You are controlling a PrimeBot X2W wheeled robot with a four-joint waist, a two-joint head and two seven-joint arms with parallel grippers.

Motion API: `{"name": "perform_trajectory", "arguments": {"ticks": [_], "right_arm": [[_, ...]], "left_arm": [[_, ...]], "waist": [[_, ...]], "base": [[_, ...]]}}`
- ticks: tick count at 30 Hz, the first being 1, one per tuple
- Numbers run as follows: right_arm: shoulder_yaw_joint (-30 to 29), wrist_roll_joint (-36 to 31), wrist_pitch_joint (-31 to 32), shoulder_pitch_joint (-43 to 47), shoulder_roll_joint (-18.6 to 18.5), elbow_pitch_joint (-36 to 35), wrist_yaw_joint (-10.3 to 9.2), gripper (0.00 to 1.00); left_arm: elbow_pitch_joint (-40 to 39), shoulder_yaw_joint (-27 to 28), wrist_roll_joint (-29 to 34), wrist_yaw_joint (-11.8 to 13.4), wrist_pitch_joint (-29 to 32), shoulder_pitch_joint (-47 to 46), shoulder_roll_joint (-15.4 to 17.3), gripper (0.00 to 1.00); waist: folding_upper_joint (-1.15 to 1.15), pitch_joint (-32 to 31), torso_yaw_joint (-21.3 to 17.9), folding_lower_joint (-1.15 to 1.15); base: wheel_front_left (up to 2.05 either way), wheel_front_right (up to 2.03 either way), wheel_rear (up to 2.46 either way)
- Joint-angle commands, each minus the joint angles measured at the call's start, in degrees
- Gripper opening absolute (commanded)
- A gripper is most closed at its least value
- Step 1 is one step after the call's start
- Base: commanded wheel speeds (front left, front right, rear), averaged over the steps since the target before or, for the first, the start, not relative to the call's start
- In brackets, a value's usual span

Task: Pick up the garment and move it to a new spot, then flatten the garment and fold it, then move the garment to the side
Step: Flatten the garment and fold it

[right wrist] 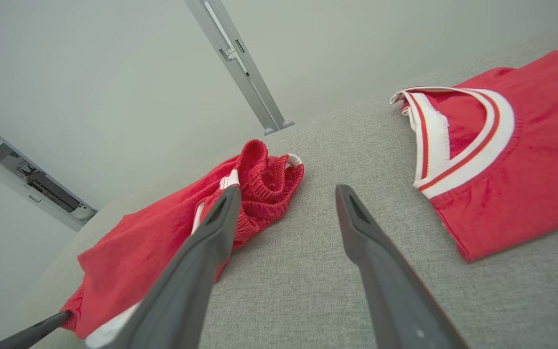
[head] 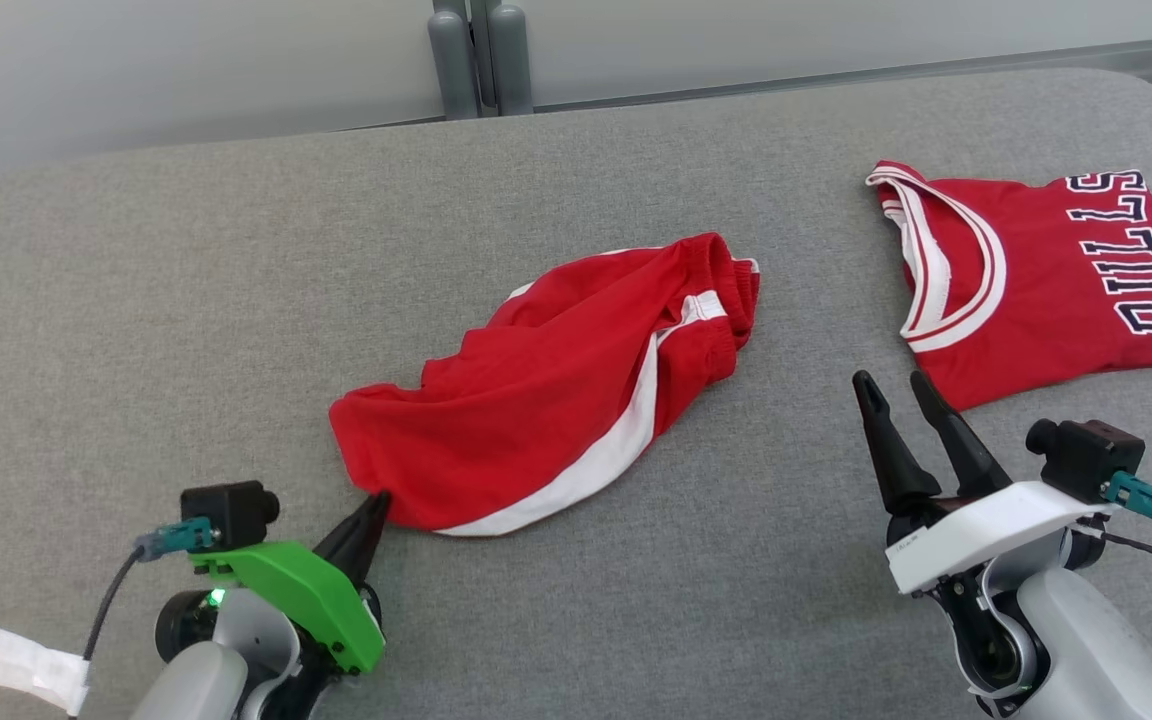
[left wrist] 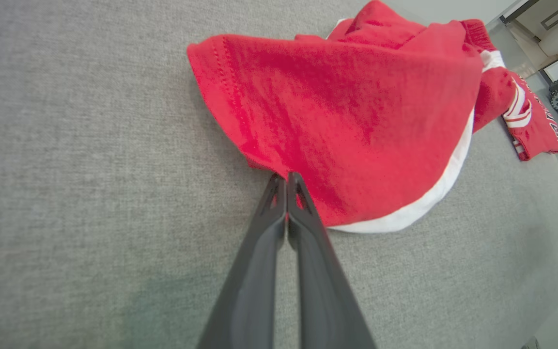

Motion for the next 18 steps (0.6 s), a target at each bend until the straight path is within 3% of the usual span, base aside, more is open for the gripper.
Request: {"name": "perform_trajectory", "arguments": {"ticks": [1, 7, 9, 14, 18], "right_arm": [[-0.1, -0.4, -0.1, -0.6, 0.0, 0.0, 0.00, 1.00], [-0.4, -0.8, -0.1, -0.4, 0.3, -0.4, 0.00, 1.00], [-0.1, -0.9, -0.1, -0.9, 0.4, -0.5, 0.00, 1.00], [0.9, -1.0, -0.1, -1.9, 0.5, 0.1, 0.00, 1.00], [1.0, -0.9, -0.1, -2.0, 0.2, 0.2, 0.00, 1.00]], "left_arm": [[-1.0, 0.6, -1.3, -0.2, -0.9, -1.1, 0.7, 0.00], [-3.1, 3.8, -3.8, 0.5, -2.1, -3.0, 3.0, 0.00], [-1.9, 5.6, -5.5, 0.9, -2.4, -4.7, 2.4, 0.00], [6.0, 5.9, -4.0, 2.5, -1.8, -9.8, 2.7, 0.00], [13.0, 5.4, -3.5, 2.1, -3.2, -12.4, 2.3, 0.00]], "waist": [[0.00, 0.1, -0.1, 0.00], [0.00, 0.6, -0.6, 0.00], [0.00, 1.1, -1.0, 0.00], [0.00, 2.2, -2.5, 0.00], [0.00, 2.4, -3.5, 0.00]], "base": [[0.00, 0.00, 0.00], [0.00, 0.00, 0.00], [0.00, 0.00, 0.00], [0.00, 0.00, 0.00], [0.00, 0.00, 0.00]]}}
